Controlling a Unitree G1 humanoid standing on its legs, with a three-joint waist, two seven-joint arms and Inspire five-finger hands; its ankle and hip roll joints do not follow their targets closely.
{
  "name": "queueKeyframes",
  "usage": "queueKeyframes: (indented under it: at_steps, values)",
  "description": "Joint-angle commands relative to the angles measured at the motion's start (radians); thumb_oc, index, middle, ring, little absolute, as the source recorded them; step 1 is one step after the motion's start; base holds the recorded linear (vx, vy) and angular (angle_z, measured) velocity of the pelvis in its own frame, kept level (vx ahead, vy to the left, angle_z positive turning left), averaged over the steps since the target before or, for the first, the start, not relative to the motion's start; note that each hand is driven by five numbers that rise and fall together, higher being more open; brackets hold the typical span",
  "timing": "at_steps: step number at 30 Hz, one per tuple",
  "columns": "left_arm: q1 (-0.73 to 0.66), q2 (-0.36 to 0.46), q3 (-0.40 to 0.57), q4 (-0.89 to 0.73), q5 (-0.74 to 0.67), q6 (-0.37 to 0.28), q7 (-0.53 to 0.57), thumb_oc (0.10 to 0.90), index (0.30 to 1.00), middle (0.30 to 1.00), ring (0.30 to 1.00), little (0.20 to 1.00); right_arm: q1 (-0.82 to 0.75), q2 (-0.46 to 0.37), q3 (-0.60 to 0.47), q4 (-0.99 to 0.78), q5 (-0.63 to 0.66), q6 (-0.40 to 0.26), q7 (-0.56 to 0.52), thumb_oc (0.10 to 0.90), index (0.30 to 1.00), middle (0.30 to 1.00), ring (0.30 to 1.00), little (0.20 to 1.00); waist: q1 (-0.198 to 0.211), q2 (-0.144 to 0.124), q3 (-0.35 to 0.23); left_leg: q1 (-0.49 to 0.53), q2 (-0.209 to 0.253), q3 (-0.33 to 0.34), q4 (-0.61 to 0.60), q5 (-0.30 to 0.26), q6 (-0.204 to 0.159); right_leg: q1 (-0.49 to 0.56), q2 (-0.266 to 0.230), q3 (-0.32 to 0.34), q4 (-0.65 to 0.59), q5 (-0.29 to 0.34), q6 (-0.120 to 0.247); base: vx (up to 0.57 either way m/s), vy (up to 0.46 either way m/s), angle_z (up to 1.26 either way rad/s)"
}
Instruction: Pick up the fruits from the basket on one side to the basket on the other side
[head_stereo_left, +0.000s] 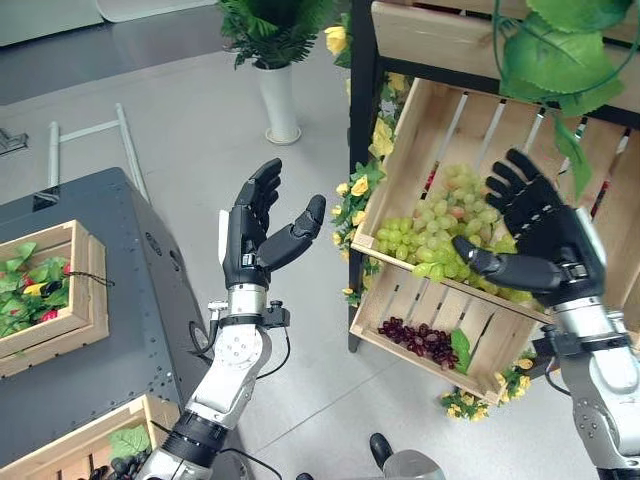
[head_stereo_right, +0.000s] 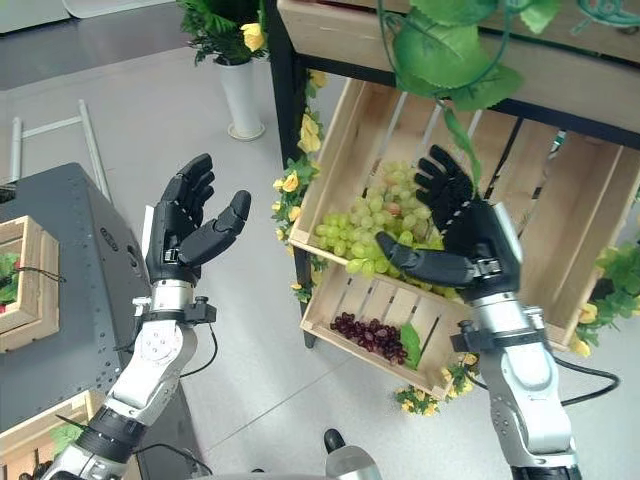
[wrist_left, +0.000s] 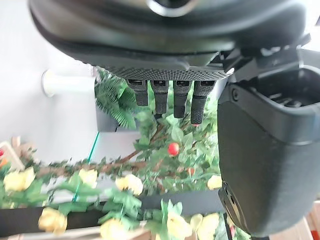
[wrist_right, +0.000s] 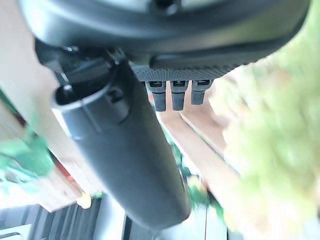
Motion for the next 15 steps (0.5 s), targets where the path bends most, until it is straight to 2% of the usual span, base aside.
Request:
queueKeyframes:
  at_steps: [1, 5, 6, 8, 10, 11, 13, 14, 15]
  values:
    - [-0.079, 0.005, 0.044, -0.003, 0.080, -0.155, 0.034, 0.800, 0.900, 0.900, 0.900, 0.900, -0.167, 0.054, -0.011, -0.071, 0.125, -0.026, 0.057, 0.800, 0.900, 0.900, 0.900, 0.900, 0.057, -0.013, -0.067, 0.004, 0.002, -0.079, 0.009, -0.083, 0.004, -0.018, 0.038, -0.086, 0.002, 0.011, -0.010, -0.03, -0.039, 0.28]
    - [-0.073, 0.006, 0.052, 0.021, 0.085, -0.168, 0.052, 0.800, 0.900, 0.900, 0.900, 0.900, -0.211, 0.085, 0.071, -0.067, 0.184, -0.008, 0.070, 0.800, 0.900, 0.900, 0.900, 0.900, 0.098, -0.016, -0.063, -0.006, -0.007, -0.118, 0.009, -0.074, 0.003, -0.004, 0.031, -0.125, 0.008, -0.001, -0.017, -0.02, -0.036, 0.28]
    - [-0.072, 0.006, 0.054, 0.023, 0.082, -0.170, 0.049, 0.800, 0.900, 0.900, 0.900, 0.900, -0.214, 0.089, 0.078, -0.065, 0.183, -0.011, 0.069, 0.800, 0.900, 0.900, 0.900, 0.900, 0.102, -0.016, -0.063, -0.006, -0.008, -0.123, 0.009, -0.073, 0.003, -0.003, 0.029, -0.129, 0.008, -0.003, -0.018, -0.02, -0.045, 0.31]
    - [-0.062, 0.007, 0.070, 0.031, 0.093, -0.179, 0.056, 0.800, 0.900, 0.900, 0.900, 0.900, -0.236, 0.114, 0.120, -0.060, 0.207, -0.024, 0.087, 0.800, 0.900, 0.900, 0.900, 0.900, 0.134, -0.020, -0.064, -0.012, -0.015, -0.148, 0.009, -0.069, 0.003, 0.007, 0.023, -0.158, 0.011, -0.012, -0.023, -0.02, -0.054, 0.34]
    - [-0.057, 0.009, 0.074, 0.033, 0.095, -0.182, 0.060, 0.800, 0.900, 0.900, 0.900, 0.900, -0.247, 0.121, 0.135, -0.056, 0.208, -0.036, 0.094, 0.800, 0.900, 0.900, 0.900, 0.900, 0.143, -0.021, -0.065, -0.015, -0.017, -0.157, 0.009, -0.067, 0.004, 0.009, 0.022, -0.167, 0.013, -0.016, -0.026, -0.01, -0.047, 0.30]
    - [-0.049, 0.011, 0.085, 0.032, 0.098, -0.183, 0.062, 0.800, 0.900, 0.900, 0.900, 0.900, -0.257, 0.136, 0.156, -0.057, 0.209, -0.053, 0.109, 0.800, 0.900, 0.900, 0.900, 0.900, 0.163, -0.022, -0.067, -0.019, -0.021, -0.173, 0.009, -0.064, 0.004, 0.012, 0.021, -0.179, 0.020, -0.025, -0.028, -0.01, -0.051, 0.33]
    - [-0.043, 0.013, 0.095, 0.031, 0.104, -0.181, 0.067, 0.800, 0.900, 0.900, 0.900, 0.900, -0.259, 0.144, 0.166, -0.059, 0.211, -0.060, 0.129, 0.800, 0.900, 0.900, 0.900, 0.900, 0.173, -0.022, -0.068, -0.022, -0.023, -0.184, 0.009, -0.062, 0.004, 0.013, 0.020, -0.187, 0.025, -0.031, -0.030, 0.00, -0.061, 0.31]
    - [-0.031, 0.015, 0.114, 0.026, 0.107, -0.174, 0.067, 0.800, 0.900, 0.900, 0.900, 0.900, -0.263, 0.155, 0.184, -0.058, 0.248, -0.062, 0.166, 0.800, 0.900, 0.900, 0.900, 0.900, 0.196, -0.023, -0.069, -0.027, -0.028, -0.204, 0.009, -0.057, 0.004, 0.018, 0.020, -0.201, 0.030, -0.037, -0.036, 0.00, -0.062, 0.32]
    - [-0.029, 0.016, 0.115, 0.025, 0.109, -0.172, 0.070, 0.800, 0.900, 0.900, 0.900, 0.900, -0.263, 0.156, 0.185, -0.058, 0.253, -0.062, 0.172, 0.800, 0.900, 0.900, 0.900, 0.900, 0.197, -0.024, -0.070, -0.027, -0.028, -0.206, 0.009, -0.056, 0.004, 0.018, 0.020, -0.203, 0.030, -0.037, -0.036, 0.02, -0.087, 0.35]
